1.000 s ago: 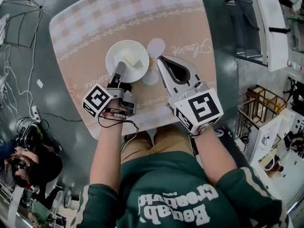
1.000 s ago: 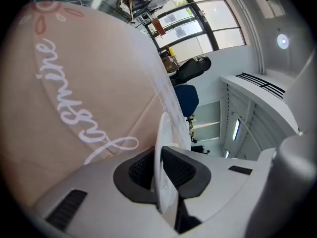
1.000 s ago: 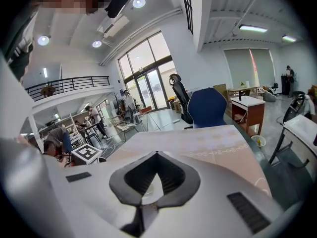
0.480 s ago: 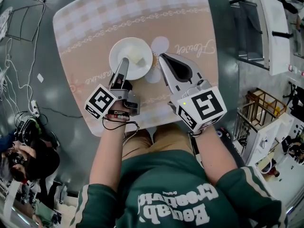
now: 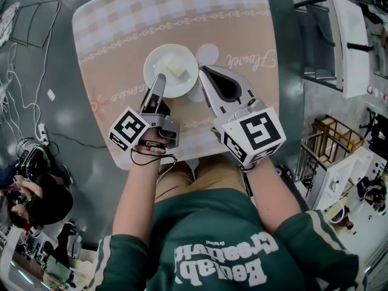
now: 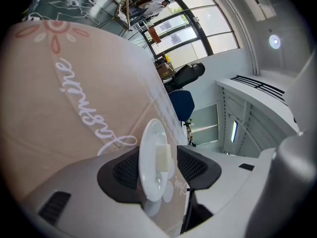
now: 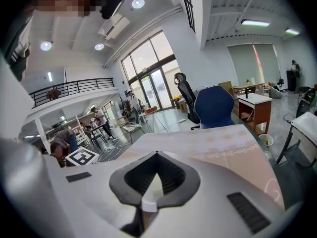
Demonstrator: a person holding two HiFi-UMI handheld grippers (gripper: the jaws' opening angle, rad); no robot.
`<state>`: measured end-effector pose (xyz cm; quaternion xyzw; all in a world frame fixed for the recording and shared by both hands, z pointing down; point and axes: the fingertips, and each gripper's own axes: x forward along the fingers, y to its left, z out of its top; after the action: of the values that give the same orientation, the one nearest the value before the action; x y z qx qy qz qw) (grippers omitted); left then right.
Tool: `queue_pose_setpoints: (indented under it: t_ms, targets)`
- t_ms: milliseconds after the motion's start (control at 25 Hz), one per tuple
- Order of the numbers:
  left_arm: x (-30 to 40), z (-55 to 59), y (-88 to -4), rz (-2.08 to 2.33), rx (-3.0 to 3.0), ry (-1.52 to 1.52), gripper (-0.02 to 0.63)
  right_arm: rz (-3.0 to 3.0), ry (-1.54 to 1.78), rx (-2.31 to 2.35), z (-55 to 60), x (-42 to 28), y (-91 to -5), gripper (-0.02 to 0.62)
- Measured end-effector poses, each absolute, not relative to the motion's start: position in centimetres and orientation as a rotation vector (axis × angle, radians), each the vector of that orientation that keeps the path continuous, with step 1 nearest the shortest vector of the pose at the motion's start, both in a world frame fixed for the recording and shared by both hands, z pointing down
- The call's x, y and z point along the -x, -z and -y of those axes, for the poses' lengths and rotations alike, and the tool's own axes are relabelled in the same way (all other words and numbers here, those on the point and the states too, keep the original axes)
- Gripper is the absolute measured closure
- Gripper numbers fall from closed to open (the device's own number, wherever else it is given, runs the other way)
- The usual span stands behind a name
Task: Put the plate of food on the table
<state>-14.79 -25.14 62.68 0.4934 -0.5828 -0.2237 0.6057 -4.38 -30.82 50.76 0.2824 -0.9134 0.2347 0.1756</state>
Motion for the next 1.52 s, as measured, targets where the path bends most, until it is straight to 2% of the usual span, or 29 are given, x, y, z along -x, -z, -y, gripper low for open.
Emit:
queue_pose_setpoints:
  t_ms: [800, 1320, 1440, 1520]
  targets:
    - [16.9, 21.0, -61.1, 1.447, -1.105, 0.546, 0.383, 2.625, -0.572, -0.747, 27.9, 5.5, -48.6, 0.581]
    - [14.6, 22.0, -59.5, 1.463, -1.162, 0.548, 0.385, 2.653, -0.559, -0.733, 28.2, 3.4, -47.5, 0.581]
    - [14.4, 22.0, -58.2, 1.485, -1.220, 0.509, 0.411, 2.662, -0.544, -0.728, 28.1, 3.2, -46.5, 0.581]
    - [13.9, 22.0, -56.8, 1.525, -1.294, 0.430, 0.485, 2.665, -0.531, -0.727, 28.0, 2.7, -45.8, 0.581]
